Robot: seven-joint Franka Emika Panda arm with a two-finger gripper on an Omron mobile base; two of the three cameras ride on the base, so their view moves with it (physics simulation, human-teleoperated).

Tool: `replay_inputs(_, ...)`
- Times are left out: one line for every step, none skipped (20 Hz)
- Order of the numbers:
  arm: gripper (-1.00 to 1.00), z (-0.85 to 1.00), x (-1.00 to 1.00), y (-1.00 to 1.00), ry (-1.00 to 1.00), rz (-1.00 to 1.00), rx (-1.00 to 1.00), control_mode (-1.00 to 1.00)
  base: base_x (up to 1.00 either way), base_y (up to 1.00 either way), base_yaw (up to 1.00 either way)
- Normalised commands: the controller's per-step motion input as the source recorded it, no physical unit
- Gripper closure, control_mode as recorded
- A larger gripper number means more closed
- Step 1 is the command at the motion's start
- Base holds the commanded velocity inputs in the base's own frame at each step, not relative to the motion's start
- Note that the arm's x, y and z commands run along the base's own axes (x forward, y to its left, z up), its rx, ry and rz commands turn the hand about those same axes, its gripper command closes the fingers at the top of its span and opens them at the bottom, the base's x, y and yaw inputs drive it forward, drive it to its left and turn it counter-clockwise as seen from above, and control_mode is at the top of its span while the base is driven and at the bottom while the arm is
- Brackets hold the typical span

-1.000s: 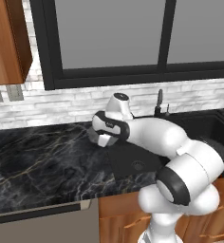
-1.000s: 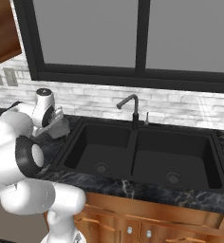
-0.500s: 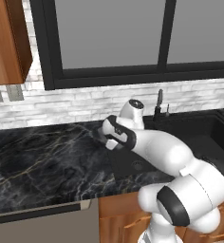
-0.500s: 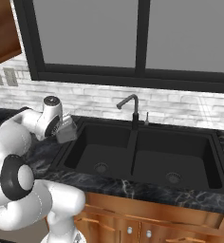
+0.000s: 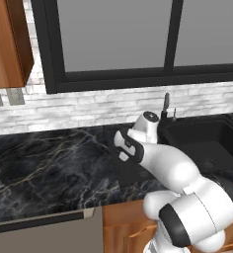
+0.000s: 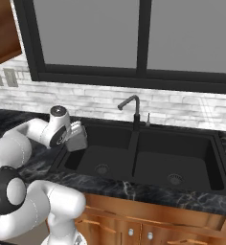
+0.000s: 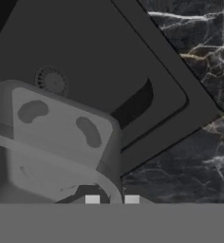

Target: Place the tupperware in the left basin and the mug in the right basin of the sink.

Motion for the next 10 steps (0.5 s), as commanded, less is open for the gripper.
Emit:
replay_inputs(1.00, 0.19, 0.00, -0.16, 0.17, -0.27, 0.03, -1.00, 0.00, 0.00, 0.00)
replay_inputs(1.00, 0.19, 0.00, -0.19, 0.18, -0.27, 0.05, -1.00, 0.00, 0.00, 0.00)
replay_inputs(1.00, 0.21, 0.00, -0.20, 0.16, -0.27, 0.06, -1.00, 0.00, 0.00, 0.00)
replay_inputs(1.00, 0.20, 0.00, -0.19, 0.16, -0.27, 0.06, -1.00, 0.00, 0.00, 0.00)
replay_inputs(1.00, 0.20, 0.00, -0.21, 0.18, -0.26, 0.07, -1.00, 0.00, 0.00, 0.00)
replay_inputs(1.00, 0.20, 0.00, -0.20, 0.18, -0.26, 0.07, -1.00, 0.00, 0.00, 0.00)
replay_inputs(1.00, 0.21, 0.00, -0.21, 0.20, -0.25, 0.07, -1.00, 0.00, 0.00, 0.00)
replay_inputs(1.00, 0.20, 0.00, -0.19, 0.20, -0.25, 0.06, -1.00, 0.00, 0.00, 0.00)
replay_inputs(1.00, 0.21, 0.01, -0.19, 0.18, -0.23, 0.05, -1.00, 0.00, 0.00, 0.00)
replay_inputs(1.00, 0.19, 0.01, -0.19, 0.18, -0.22, 0.05, -1.00, 0.00, 0.00, 0.00)
